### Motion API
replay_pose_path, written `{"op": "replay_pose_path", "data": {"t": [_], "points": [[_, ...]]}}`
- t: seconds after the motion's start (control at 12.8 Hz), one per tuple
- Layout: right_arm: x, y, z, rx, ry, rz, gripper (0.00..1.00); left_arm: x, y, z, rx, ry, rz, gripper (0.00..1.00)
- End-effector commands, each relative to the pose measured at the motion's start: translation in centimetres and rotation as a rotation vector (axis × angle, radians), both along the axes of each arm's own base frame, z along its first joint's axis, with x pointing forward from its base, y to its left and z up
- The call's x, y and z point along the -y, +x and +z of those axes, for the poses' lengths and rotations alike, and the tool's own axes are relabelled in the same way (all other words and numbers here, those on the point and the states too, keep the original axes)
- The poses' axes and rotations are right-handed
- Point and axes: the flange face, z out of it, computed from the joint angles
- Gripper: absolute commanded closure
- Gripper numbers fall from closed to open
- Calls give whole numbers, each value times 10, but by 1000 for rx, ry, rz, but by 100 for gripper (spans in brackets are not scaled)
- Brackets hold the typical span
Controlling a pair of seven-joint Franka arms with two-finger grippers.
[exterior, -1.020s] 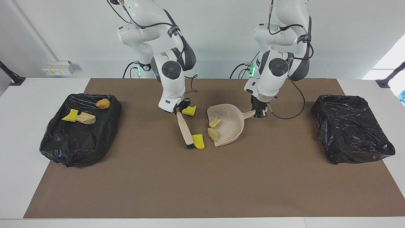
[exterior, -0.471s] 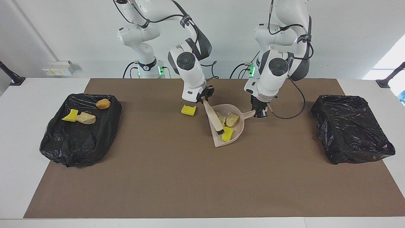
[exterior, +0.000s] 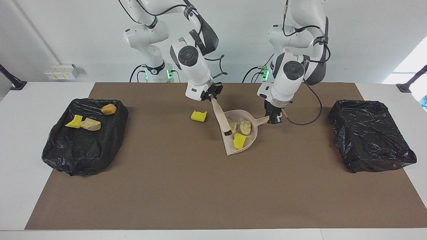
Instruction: Sweep and dump trash in bin
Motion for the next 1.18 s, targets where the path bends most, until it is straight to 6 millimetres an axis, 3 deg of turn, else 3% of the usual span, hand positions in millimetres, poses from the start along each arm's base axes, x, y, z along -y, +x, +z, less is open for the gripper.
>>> {"op": "replay_pose_path", "data": {"t": [0.0, 0.47, 0.78, 0.94, 1.1], "points": [[4, -20, 2, -24, -146, -208, 100, -3, -8, 3, 22, 4, 11, 100], [31, -67, -19, -128, -347, -635, 100, -2, -5, 2, 49, -6, 21, 100], [31, -139, -42, -64, -344, -759, 100, -1, -6, 2, 47, -1, 75, 100], [-1, -168, -71, -26, -323, -771, 100, -1, -6, 2, 47, -1, 73, 100], [-13, -157, -97, -12, -308, -779, 100, -1, -6, 2, 50, -2, 72, 100]]}}
